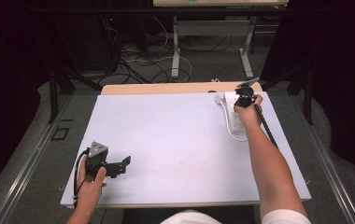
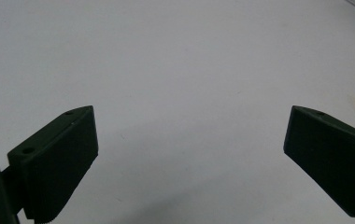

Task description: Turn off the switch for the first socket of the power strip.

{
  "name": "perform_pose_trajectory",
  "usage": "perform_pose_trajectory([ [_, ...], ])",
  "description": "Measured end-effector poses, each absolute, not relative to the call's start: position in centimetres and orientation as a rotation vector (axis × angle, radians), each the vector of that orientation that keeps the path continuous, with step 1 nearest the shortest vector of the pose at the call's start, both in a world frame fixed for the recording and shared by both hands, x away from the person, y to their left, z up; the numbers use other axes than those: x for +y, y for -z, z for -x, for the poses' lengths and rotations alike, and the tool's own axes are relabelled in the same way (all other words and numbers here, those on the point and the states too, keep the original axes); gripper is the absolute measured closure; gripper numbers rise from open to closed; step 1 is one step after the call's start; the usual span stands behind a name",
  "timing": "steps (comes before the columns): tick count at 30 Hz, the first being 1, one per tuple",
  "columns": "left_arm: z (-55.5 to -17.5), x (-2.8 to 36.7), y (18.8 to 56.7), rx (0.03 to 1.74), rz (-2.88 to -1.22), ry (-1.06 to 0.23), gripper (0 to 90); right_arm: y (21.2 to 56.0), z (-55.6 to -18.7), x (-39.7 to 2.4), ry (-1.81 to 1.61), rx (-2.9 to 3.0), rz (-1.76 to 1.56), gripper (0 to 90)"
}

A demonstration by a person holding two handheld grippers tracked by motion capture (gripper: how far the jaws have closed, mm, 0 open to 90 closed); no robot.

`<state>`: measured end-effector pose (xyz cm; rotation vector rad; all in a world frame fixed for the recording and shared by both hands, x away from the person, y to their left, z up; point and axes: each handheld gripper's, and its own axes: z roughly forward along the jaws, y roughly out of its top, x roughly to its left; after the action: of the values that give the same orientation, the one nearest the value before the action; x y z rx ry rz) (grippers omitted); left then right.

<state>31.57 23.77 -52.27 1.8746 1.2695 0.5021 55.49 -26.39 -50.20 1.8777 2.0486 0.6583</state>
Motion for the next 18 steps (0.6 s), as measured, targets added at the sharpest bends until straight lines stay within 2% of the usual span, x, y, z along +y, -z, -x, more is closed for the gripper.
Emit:
perform_pose_trajectory([
  [18,-31.54,23.75,52.29,1.270,-1.876,-0.504,2.9,51.11,-55.98,-26.07,-0.670,2.040,-1.859,90.0],
])
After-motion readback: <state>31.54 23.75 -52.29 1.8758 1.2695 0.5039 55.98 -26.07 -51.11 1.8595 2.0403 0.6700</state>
